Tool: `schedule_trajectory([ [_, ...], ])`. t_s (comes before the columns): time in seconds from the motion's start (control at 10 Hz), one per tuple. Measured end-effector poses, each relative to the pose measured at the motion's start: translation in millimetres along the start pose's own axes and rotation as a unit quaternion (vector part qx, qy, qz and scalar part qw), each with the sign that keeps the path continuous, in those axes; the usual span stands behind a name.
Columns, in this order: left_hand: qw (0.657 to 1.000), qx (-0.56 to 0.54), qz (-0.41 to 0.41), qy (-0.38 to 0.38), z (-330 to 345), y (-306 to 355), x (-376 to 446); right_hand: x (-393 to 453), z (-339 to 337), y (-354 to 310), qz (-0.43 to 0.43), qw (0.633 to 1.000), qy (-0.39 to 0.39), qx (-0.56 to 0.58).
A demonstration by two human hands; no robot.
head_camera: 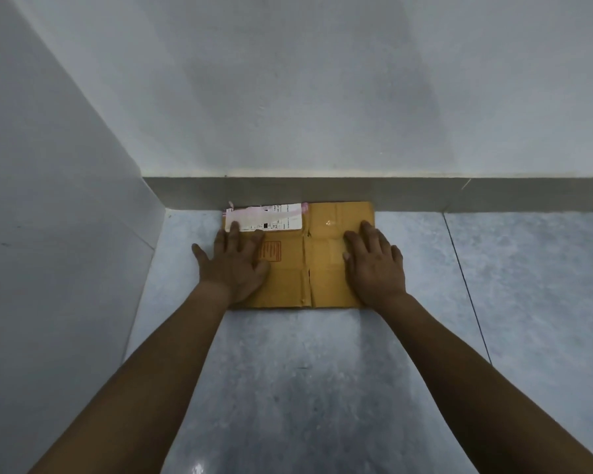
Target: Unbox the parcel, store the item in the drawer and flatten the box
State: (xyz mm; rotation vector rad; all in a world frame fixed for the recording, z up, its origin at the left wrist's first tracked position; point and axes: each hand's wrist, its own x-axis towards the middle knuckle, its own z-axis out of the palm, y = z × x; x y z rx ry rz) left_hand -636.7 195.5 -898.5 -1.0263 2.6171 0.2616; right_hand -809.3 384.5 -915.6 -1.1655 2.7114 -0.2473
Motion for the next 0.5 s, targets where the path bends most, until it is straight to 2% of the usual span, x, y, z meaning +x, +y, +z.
schedule_trajectory([
  [0.1,1.0,0.004,-0.006,-0.009,-3,2,-1,-1,-5,-4,0.009,0.999,-0.009,-0.033],
  [0.3,1.0,-0.006,-0.003,0.007,-10,12,-18,-12,-21,-14,0.024,0.999,-0.023,-0.027],
  [0.5,0.997,-0.053,0.017,0.051,-51,28,-54,-36,-72,-27,0.02,0.999,-0.042,-0.015],
])
